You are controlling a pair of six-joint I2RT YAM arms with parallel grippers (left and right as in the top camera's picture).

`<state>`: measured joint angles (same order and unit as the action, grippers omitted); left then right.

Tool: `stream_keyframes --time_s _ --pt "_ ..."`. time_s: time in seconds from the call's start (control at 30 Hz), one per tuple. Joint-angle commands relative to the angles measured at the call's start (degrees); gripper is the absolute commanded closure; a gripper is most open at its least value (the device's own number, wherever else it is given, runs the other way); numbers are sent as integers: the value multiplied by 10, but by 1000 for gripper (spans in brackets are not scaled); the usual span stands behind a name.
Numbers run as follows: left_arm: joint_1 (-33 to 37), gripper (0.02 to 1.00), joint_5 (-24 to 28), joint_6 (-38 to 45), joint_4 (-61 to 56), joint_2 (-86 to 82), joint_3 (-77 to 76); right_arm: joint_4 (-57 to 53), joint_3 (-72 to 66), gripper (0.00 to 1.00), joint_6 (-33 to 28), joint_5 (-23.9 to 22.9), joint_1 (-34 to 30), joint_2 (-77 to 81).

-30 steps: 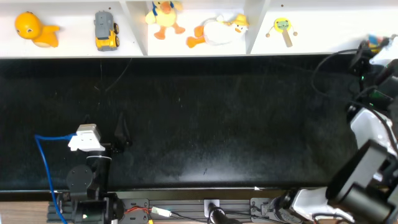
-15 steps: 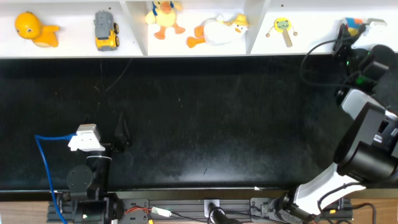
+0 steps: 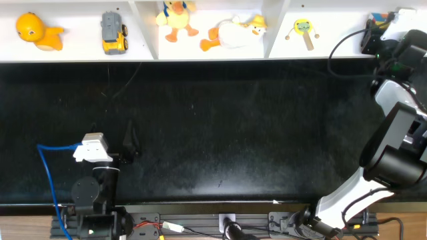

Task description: Store Toys

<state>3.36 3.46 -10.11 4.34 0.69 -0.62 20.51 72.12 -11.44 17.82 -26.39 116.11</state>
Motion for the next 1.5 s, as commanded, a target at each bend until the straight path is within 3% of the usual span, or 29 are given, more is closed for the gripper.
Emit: stream_keyframes --time_s 0.03,0.1,0.13,0.23,0.27,0.43,0.6,0.8,0.9,1.07,1.4,1.5 --pt "-5 20 7 -4 1 -5 2 -29 8 864 -14 4 5 5" --pt "-5 20 8 -4 1 -5 2 -41 8 636 -14 4 5 5" --pt "-5 20 8 -4 1 -5 2 -46 8 463 -14 4 5 4" --pt "-5 23 7 -4 1 -5 2 -63 8 165 -14 3 5 2" --pt "-5 20 7 -4 1 -5 2 -70 8 3 -14 3 5 0" --pt "-5 20 7 -4 1 -5 2 -116 8 5 -14 -1 5 -38" --pt "-5 23 8 -4 1 -5 2 -196 8 5 -14 -43 5 -126" --pt "-5 20 7 -4 1 -5 2 -400 8 3 -10 -58 6 -279" --pt "-5 23 8 -4 1 -5 2 -503 8 3 -53 -51 17 -334" --pt "-5 20 8 -4 1 -5 2 -614 8 3 -94 -50 72 -394" --pt "-5 20 7 -4 1 -5 2 -734 8 1 -90 -4 224 -505" --pt "-5 20 7 -4 1 -5 2 -762 8 3 -61 -9 265 -537"
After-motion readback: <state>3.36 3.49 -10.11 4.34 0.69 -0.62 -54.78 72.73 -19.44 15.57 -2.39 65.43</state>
